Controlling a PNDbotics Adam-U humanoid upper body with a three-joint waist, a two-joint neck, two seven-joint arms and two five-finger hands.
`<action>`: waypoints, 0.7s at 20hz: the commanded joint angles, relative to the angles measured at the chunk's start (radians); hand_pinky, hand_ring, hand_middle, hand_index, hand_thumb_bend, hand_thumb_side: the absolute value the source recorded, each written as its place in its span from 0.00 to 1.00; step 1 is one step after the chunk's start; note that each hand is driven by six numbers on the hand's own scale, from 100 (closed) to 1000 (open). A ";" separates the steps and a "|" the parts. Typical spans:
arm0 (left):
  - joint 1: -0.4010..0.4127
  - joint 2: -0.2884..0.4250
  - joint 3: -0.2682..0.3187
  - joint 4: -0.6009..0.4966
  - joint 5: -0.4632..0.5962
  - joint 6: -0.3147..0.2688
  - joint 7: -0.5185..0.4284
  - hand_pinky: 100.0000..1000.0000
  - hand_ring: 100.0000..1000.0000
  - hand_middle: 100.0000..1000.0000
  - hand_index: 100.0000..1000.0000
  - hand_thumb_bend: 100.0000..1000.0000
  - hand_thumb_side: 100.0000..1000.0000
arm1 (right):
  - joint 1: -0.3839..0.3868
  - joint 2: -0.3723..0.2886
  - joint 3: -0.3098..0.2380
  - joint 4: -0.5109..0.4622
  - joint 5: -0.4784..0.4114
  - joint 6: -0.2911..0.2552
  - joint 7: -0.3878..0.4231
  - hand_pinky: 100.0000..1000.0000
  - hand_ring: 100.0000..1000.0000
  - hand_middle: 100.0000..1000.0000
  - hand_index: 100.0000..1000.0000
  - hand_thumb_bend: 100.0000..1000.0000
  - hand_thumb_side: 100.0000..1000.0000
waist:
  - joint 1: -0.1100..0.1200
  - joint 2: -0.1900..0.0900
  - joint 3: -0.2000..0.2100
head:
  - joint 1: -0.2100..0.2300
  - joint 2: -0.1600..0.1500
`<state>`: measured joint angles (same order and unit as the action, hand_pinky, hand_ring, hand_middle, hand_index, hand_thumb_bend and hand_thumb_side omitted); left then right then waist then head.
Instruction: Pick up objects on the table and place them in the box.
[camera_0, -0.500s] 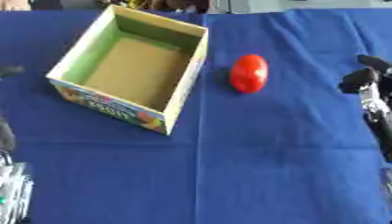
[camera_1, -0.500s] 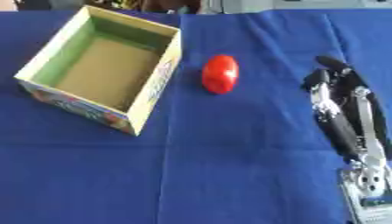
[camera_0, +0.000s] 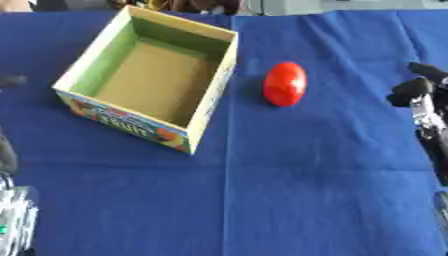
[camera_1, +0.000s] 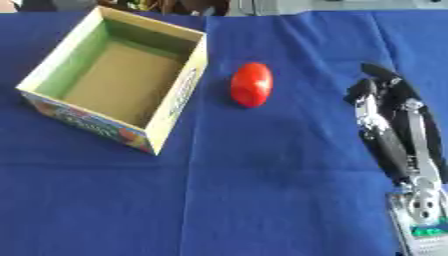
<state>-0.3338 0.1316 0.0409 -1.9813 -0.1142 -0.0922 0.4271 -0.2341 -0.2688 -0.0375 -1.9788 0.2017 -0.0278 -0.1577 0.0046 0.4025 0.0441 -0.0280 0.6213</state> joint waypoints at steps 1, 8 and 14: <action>-0.005 0.006 -0.001 -0.019 0.003 -0.003 -0.001 0.51 0.90 0.81 0.60 0.00 0.90 | -0.031 -0.070 -0.012 -0.021 0.021 0.009 -0.007 0.64 0.60 0.56 0.83 0.00 0.70 | -0.001 -0.016 -0.001 | 0.007 -0.003; -0.005 0.009 -0.005 -0.019 0.005 0.001 -0.006 0.51 0.90 0.80 0.60 0.00 0.90 | -0.168 -0.292 0.003 -0.021 0.104 0.101 0.052 0.70 0.67 0.66 0.87 0.00 0.85 | -0.004 -0.027 0.009 | -0.004 0.003; 0.000 0.011 -0.012 -0.019 0.007 0.003 -0.014 0.51 0.90 0.81 0.60 0.00 0.90 | -0.273 -0.477 0.061 -0.021 0.169 0.218 0.210 0.77 0.73 0.73 0.91 0.00 0.92 | -0.009 -0.038 0.015 | -0.020 0.007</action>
<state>-0.3309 0.1313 0.0340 -1.9813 -0.1102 -0.0872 0.4188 -0.4923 -0.6814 0.0182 -1.9791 0.3516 0.1705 0.0215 -0.0029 0.3879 0.0588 -0.0432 0.6235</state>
